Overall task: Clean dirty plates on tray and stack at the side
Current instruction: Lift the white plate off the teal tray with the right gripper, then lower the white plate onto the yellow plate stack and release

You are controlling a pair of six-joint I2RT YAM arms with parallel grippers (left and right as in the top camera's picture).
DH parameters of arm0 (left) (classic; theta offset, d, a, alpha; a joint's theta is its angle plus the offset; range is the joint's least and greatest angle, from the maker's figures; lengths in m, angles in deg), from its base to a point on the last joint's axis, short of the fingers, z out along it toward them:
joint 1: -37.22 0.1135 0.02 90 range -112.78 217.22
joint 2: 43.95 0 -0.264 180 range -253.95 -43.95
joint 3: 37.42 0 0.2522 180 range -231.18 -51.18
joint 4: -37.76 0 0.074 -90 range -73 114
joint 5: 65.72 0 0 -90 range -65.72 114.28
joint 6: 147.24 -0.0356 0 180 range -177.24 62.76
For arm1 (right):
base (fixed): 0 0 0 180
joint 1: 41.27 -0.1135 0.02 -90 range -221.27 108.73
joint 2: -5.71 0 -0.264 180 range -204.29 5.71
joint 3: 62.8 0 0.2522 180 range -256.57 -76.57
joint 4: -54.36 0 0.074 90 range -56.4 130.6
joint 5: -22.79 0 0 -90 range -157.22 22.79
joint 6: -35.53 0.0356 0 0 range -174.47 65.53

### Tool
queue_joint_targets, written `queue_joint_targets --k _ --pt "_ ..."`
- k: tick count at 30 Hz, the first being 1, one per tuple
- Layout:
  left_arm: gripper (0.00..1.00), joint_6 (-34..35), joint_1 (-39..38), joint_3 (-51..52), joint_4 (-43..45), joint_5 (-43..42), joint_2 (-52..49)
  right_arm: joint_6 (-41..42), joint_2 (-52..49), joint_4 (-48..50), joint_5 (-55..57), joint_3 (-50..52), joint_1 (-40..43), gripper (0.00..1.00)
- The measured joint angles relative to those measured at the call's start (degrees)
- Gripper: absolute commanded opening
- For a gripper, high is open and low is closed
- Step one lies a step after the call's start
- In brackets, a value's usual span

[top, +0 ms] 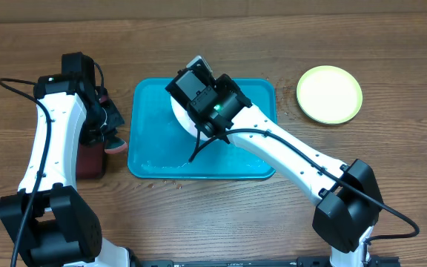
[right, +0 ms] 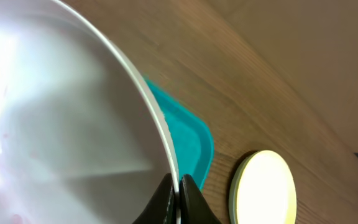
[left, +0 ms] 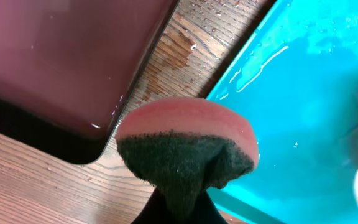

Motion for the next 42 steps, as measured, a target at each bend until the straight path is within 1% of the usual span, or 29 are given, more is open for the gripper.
queue_joint_targets --k 3,5,10,13,17,22,24,27,33,34,42 --pt "0.04 -0.35 0.00 0.00 0.02 0.00 0.00 -3.02 0.00 -2.40 -2.60 0.02 -0.13 0.04" --pt "0.04 -0.37 0.00 0.00 0.02 0.00 0.00 -3.37 0.00 -2.32 -2.56 0.02 -0.17 0.04" --pt "0.04 -0.42 0.00 0.00 0.02 -0.02 0.00 1.62 0.00 1.16 -2.05 0.02 0.22 0.04" --pt "0.04 -0.52 0.00 0.00 0.02 0.00 0.00 3.69 0.02 1.38 -7.13 0.02 1.90 0.04" --pt "0.04 -0.55 0.00 0.00 0.00 0.00 0.00 6.38 0.02 0.72 -20.46 0.02 8.44 0.04" --pt "0.04 -0.59 0.00 0.00 0.00 0.00 0.00 9.31 0.02 -0.39 -39.30 0.02 21.20 0.04" --pt "0.04 -0.59 0.00 0.00 0.00 0.00 0.00 9.84 0.02 -1.60 -45.05 0.02 26.16 0.04" --pt "0.04 -0.59 0.00 0.00 0.00 -0.02 0.00 10.43 0.02 -4.44 -50.40 0.02 31.89 0.04" --pt "0.04 -0.59 0.00 0.00 0.02 0.00 0.00 10.84 0.02 -6.34 -54.71 0.02 41.94 0.04" --pt "0.04 -0.59 0.00 0.00 0.02 0.00 0.00 10.86 0.02 -6.34 -54.73 0.02 42.23 0.04" --pt "0.04 -0.59 0.00 0.00 0.00 0.00 0.00 13.92 0.02 -5.66 -49.00 0.02 53.33 0.04"
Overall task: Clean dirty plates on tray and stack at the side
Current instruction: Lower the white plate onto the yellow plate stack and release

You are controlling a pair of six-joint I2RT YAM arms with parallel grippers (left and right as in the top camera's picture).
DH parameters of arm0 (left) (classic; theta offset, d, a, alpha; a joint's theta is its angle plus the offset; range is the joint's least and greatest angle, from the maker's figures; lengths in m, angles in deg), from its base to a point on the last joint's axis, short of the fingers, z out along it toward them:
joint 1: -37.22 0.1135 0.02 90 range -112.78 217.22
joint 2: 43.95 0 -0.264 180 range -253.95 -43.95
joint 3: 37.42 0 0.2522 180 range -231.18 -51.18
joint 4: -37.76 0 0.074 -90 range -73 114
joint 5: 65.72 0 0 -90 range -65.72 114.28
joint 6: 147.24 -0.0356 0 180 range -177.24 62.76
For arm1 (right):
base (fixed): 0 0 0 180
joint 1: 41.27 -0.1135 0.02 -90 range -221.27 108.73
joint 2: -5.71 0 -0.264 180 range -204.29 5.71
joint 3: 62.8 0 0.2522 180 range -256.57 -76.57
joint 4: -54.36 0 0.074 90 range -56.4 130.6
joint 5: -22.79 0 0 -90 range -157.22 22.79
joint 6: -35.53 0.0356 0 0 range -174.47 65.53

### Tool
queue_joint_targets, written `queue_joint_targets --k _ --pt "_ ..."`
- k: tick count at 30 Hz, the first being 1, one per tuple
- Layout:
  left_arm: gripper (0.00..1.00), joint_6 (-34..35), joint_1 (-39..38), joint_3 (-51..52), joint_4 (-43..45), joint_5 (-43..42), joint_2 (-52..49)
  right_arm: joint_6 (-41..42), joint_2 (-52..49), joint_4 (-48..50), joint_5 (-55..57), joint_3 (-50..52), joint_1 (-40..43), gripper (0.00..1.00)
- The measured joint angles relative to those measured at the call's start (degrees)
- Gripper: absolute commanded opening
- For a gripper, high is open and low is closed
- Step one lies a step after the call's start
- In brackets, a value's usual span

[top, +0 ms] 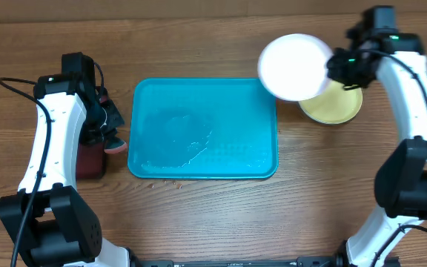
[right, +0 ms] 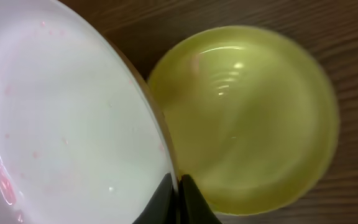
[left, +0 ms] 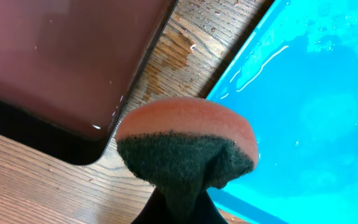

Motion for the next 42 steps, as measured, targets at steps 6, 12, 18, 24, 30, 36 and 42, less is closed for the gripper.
queue_joint_targets --k 6,12,18,24,30,36,42 --pt "0.04 0.00 0.00 0.00 0.00 0.00 0.00 1.99 -0.02 1.42 3.17 0.00 7.17 0.04" --pt "0.04 0.00 0.00 0.00 0.02 0.00 0.00 2.60 -1.22 1.90 3.82 0.00 9.77 0.04" --pt "0.04 0.00 0.00 0.00 0.00 -0.02 0.00 2.78 -6.64 2.47 3.85 0.00 9.81 0.05" --pt "0.04 0.00 0.00 0.00 0.00 0.00 0.00 3.39 -8.13 2.47 3.85 0.07 9.81 0.08" --pt "0.04 -0.31 0.00 0.00 0.02 0.00 0.00 3.91 -8.11 0.39 3.82 0.07 9.84 0.10" --pt "0.04 -0.39 0.00 0.00 0.07 0.00 0.00 4.02 -7.96 -1.73 3.02 0.07 9.81 0.39" --pt "0.04 -0.15 0.22 0.04 1.18 -0.02 0.00 4.00 -3.45 -3.21 -3.26 0.07 9.07 0.49"
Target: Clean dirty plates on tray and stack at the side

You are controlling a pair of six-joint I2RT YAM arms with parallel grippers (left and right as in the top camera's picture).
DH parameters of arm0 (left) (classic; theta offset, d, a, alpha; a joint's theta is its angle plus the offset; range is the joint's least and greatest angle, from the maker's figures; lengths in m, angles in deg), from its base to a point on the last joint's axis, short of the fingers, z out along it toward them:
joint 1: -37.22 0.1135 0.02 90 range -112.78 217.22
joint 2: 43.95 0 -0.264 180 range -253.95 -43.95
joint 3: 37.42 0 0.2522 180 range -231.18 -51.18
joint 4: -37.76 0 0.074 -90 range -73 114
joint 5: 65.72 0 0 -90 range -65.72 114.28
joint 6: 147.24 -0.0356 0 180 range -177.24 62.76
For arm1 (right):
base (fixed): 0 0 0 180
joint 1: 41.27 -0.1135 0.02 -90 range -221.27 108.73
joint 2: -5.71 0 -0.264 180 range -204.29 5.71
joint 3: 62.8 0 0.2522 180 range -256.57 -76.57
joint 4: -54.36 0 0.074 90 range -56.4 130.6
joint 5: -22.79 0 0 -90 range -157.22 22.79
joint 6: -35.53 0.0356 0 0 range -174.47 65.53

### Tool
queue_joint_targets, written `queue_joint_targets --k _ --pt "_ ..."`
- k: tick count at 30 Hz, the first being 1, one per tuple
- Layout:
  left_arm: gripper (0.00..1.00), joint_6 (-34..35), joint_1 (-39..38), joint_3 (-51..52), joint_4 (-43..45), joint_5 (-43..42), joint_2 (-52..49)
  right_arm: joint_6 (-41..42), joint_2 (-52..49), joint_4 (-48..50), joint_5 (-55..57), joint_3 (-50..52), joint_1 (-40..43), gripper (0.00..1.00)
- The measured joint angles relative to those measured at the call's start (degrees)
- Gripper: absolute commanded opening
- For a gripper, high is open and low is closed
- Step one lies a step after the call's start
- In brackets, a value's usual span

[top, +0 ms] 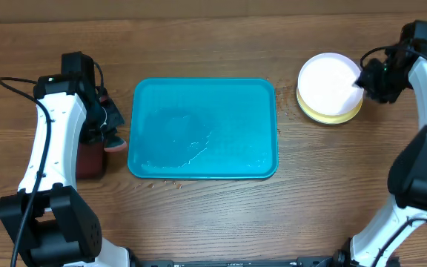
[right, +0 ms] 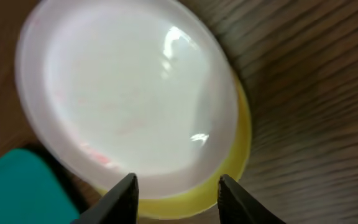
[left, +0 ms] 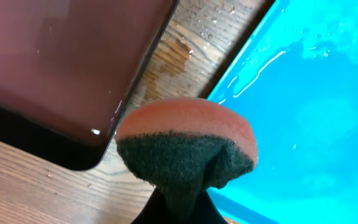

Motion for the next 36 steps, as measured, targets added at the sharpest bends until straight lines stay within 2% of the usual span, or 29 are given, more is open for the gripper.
queue_joint_targets --k 3,5,7,8,10,15,17,18,26,36 --pt "0.04 0.00 0.85 0.00 1.16 -0.02 0.00 -1.27 4.79 -0.31 -3.32 0.00 -1.90 0.60" --pt "0.04 0.00 1.86 0.02 1.97 -0.02 0.00 -2.29 7.82 -0.39 -4.74 0.00 -4.20 0.77" --pt "0.04 0.00 3.32 0.02 2.58 0.00 0.00 -3.82 10.12 -0.20 -5.60 -0.02 -7.19 0.78" --pt "0.04 0.00 4.02 0.02 2.71 0.00 0.00 -4.52 10.86 -0.09 -5.53 -0.04 -8.92 0.76" --pt "0.04 0.00 5.81 0.02 2.89 0.00 0.00 -5.33 11.28 0.26 -3.74 -0.07 -12.31 0.66" --pt "0.04 0.00 9.33 0.04 2.64 0.04 0.00 -6.43 10.36 3.80 4.55 0.81 -17.38 0.22" --pt "0.04 -0.02 10.36 0.07 2.49 0.04 -0.02 -5.62 10.32 6.05 8.70 2.36 -17.90 0.08" --pt "0.04 -0.02 10.71 0.07 2.45 0.07 -0.02 -4.74 10.32 7.04 10.56 3.19 -17.90 0.05" --pt "0.04 -0.02 11.06 0.07 2.38 0.02 -0.02 -1.25 8.72 17.55 17.99 12.13 -15.32 0.04" --pt "0.04 -0.04 11.06 0.07 2.34 0.02 -0.02 -0.55 1.14 19.21 19.28 13.51 -14.51 0.04"
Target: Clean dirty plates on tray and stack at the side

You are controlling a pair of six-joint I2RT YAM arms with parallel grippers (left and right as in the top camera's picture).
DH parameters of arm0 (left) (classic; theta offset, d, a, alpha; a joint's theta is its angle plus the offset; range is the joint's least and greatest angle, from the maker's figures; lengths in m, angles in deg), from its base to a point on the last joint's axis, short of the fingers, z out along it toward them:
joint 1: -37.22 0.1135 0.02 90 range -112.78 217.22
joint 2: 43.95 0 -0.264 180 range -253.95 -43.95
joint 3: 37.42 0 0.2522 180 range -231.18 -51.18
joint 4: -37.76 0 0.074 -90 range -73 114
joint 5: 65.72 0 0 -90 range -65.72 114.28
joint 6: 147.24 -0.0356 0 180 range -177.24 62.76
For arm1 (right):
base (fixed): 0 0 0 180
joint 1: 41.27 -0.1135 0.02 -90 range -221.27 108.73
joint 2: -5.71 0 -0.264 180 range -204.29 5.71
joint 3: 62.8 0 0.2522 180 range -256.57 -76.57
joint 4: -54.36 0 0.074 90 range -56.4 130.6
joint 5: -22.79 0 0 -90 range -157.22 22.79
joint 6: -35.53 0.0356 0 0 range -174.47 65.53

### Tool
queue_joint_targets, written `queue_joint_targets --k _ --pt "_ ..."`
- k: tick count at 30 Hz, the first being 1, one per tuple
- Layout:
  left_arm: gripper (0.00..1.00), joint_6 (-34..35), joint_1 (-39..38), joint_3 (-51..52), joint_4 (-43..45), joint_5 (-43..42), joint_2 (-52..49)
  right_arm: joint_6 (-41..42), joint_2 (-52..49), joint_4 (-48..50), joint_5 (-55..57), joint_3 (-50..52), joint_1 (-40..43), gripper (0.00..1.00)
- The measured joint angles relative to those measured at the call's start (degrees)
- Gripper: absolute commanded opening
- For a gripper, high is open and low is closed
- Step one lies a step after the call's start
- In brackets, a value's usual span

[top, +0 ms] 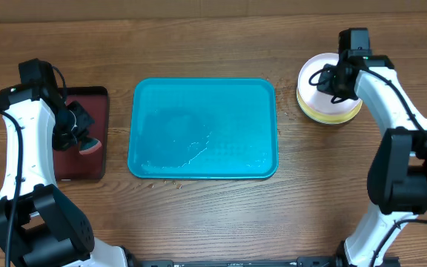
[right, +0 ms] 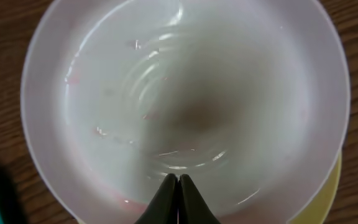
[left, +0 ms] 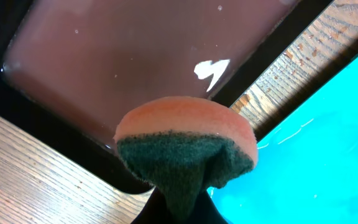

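Note:
A white plate (top: 325, 87) (right: 185, 106) lies stacked on a yellow plate (top: 347, 115) (right: 335, 186) to the right of the teal tray (top: 202, 167). No plate is on the tray, only a film of water. My right gripper (top: 332, 78) (right: 178, 185) hangs over the white plate's middle, shut with nothing in it. Over at the left, my left gripper (top: 86, 144) (left: 178, 202) is shut on a pink sponge (left: 185, 134) with a dark green scouring face, just above the dark red basin (top: 98, 104) (left: 123, 56).
The dark red basin with its black rim stands directly left of the teal tray (left: 328, 155), with a wet strip of wood between them. Small crumbs lie on the table at the tray's front edge. Bare wooden tabletop surrounds everything.
My left gripper moved left with the sponge, from the tray's left edge to over the dark red basin. My right gripper went from open at the plate's right rim to shut over its middle.
My right gripper first held the white plate by its rim over the teal tray, then held it beside the yellow plate. Then the plate lay on the yellow plate with the gripper open beside it. The left gripper held the sponge throughout.

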Motion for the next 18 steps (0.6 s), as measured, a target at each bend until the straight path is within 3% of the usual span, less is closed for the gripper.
queue_joint_targets --k 18 --pt "0.04 0.02 0.00 0.00 -0.02 0.00 0.00 0.55 -3.19 -6.38 1.31 1.86 0.11 0.04"
